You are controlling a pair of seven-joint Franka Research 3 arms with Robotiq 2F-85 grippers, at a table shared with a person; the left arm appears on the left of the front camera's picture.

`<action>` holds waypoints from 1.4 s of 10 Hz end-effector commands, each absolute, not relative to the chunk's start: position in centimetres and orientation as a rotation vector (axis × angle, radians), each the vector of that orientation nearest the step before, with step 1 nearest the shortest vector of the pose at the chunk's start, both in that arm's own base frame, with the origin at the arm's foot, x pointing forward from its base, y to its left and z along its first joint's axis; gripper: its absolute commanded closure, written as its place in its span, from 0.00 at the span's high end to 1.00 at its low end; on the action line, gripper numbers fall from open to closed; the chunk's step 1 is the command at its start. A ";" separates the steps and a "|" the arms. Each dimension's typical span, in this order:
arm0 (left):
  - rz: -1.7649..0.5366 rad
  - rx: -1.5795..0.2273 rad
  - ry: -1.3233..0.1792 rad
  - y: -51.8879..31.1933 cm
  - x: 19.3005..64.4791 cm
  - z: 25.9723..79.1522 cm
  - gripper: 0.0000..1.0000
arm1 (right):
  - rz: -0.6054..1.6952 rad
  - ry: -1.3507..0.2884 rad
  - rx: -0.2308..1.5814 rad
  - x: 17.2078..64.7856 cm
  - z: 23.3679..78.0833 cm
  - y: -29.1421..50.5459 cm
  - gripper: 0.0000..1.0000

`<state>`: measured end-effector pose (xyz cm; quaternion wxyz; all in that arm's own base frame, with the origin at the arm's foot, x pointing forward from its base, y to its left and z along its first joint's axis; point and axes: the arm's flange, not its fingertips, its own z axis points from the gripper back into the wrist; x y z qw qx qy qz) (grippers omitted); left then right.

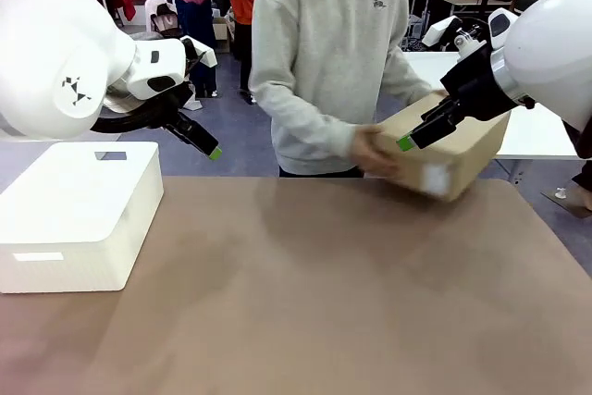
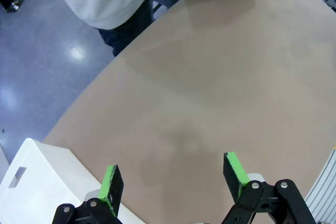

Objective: Pack the shoes into the box.
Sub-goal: Press down on the lid of the Shoes Box.

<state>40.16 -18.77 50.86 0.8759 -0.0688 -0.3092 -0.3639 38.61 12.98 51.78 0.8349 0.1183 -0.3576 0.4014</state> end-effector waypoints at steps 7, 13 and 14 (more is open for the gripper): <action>-0.769 -0.141 -0.641 -18.5 40.3 51.1 1.00 | 0.834 -0.758 0.249 38.4 51.7 13.0 1.00; -0.769 -0.141 -0.641 -18.5 40.3 51.1 1.00 | 0.834 -0.758 0.249 38.4 51.7 13.0 1.00; -0.769 -0.141 -0.641 -18.5 40.3 51.1 1.00 | 0.834 -0.758 0.249 38.4 51.7 13.0 1.00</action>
